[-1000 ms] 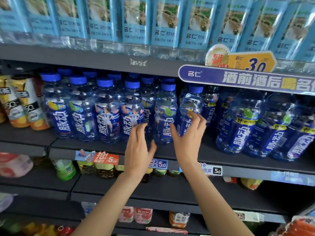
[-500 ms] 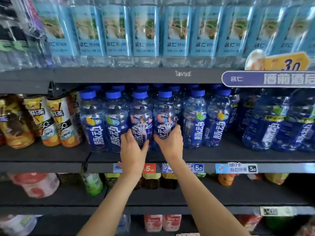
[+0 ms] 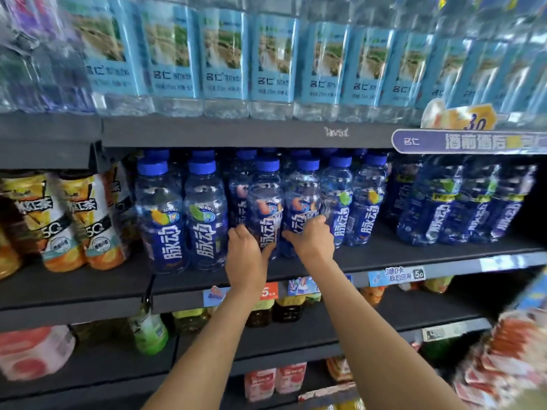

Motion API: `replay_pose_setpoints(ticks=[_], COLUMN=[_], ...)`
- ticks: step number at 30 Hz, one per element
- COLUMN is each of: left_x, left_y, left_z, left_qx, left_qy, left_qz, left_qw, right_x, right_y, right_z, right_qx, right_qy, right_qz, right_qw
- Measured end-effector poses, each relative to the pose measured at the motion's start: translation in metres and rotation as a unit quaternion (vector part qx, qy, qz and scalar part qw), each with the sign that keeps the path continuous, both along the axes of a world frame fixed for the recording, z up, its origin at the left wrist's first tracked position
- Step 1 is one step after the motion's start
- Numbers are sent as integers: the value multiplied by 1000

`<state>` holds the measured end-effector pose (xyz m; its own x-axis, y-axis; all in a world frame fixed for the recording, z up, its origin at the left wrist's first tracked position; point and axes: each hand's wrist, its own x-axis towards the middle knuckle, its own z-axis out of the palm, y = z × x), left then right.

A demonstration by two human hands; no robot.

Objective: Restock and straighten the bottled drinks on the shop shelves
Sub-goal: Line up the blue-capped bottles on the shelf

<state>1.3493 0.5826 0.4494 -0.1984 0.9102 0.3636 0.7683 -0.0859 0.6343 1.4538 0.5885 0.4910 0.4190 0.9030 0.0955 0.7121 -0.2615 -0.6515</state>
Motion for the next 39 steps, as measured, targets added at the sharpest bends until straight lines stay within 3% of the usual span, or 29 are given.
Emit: replay_pose_setpoints(ticks=[8,20,25,28,30,33,39], left_x=[0,0,-12,-32,-49,-65,-67], left_y=[1,-4,-9,-26,-34,-32,-28], left_z=[-1,-2,0,-3,-2,1,11], left_qx=[5,9,34,148,190,147,72], left_qy=[-32,18,61,19,-19,-43,-22], left_qz=[-3,34,27,-1,37,90,94], left_qw=[999,999,997,989,981,984,993], right_x=[8,12,-4,-26,-38,-51,-75], right_y=[-4,-8,-24,-24,-17,-9,-4], right_z=[-15,-29,-37,-37,-35,-31,-30], right_qx=[41,84,274,228,188,152,148], right_qy=[-14,-9,-41,-29,-33,-33,0], right_qz=[19,30,51,158,165,119,73], right_qw=[999,996,959,960,968,981,986])
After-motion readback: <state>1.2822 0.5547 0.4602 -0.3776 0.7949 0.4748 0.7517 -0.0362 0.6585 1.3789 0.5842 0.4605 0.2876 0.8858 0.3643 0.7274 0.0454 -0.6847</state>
